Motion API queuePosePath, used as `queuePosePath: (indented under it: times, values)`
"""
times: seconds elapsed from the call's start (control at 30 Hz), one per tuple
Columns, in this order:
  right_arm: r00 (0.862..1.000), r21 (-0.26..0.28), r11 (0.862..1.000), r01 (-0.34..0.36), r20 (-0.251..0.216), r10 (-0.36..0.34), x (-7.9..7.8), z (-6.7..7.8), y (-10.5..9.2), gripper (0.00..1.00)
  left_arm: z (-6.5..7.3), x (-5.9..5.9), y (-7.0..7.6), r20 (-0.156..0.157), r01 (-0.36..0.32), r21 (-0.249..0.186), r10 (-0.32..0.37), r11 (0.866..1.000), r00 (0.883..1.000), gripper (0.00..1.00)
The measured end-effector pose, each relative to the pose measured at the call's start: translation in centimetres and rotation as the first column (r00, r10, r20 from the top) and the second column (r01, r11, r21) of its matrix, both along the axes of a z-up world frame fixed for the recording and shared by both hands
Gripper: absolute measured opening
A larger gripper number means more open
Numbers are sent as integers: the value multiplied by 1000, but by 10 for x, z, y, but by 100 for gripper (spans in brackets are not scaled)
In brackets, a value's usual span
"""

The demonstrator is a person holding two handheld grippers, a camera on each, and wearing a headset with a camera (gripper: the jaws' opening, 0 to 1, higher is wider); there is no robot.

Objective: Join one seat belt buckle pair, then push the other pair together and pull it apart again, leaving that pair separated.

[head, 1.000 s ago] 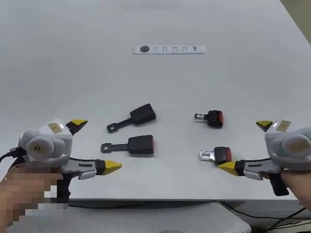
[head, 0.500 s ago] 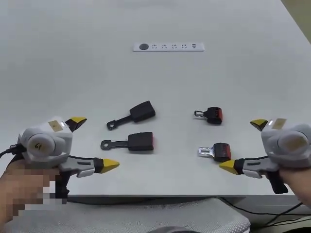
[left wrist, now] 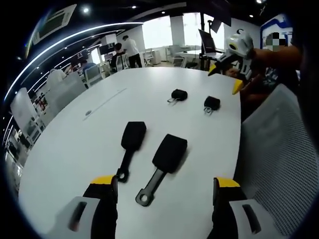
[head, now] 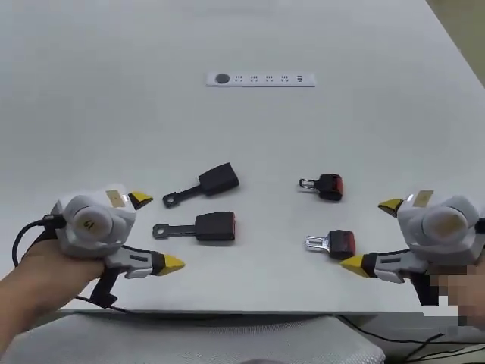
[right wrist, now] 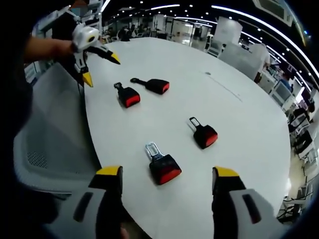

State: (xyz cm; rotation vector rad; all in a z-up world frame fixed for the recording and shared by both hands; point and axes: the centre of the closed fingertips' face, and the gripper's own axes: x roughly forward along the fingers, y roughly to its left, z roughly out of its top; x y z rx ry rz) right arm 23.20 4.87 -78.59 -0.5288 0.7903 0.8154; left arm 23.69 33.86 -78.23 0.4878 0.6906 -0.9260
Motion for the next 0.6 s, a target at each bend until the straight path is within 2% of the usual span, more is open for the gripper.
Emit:
queuePosePath:
  times: [0.1, 0.17, 0.2, 0.23, 0.27, 0.3, 0.37, 0.43, 0.5, 0.57, 0.6]
  values:
    - [999, -17, 999, -39, 9, 40, 1, 0, 0, 70, -4, 2, -8, 5, 75, 47, -75, 996, 997, 77]
    - [995, -32, 994, -103, -17, 103, -2, -4, 3, 64, -7, 4, -13, -1, 114, 75, -114, 991, 993, 76]
    - [993, -46, 992, -119, -13, 119, -2, -6, 3, 61, -8, 5, -15, -3, 121, 81, -122, 989, 993, 75]
    - [990, -63, 988, -142, -15, 141, -2, -8, 3, 59, -8, 6, -17, -6, 131, 82, -131, 988, 991, 73]
    - [981, -99, 976, -195, -29, 193, -5, -12, 2, 55, -9, 7, -20, -14, 143, 81, -142, 986, 990, 72]
    - [979, -115, 973, -202, -32, 200, -5, -14, 1, 51, -9, 8, -22, -17, 153, 80, -152, 985, 988, 70]
    - [978, -114, 971, -209, -30, 207, -3, -18, 3, 51, -15, 9, -23, -49, 182, 103, -178, 978, 983, 67]
    - [974, -110, 967, -228, -37, 225, -2, -19, 4, 47, -17, 12, -27, -49, 207, 110, -203, 972, 978, 67]
    - [970, -103, 965, -242, -46, 239, -1, -22, 6, 43, -21, 12, -31, -69, 235, 119, -228, 965, 971, 65]
    - [967, -106, 961, -254, -50, 250, 0, -24, 7, 43, -29, 16, -30, -73, 258, 140, -250, 956, 966, 64]
    - [964, -114, 957, -265, -57, 260, 1, -27, 8, 43, -34, 17, -32, -89, 278, 145, -268, 949, 959, 64]
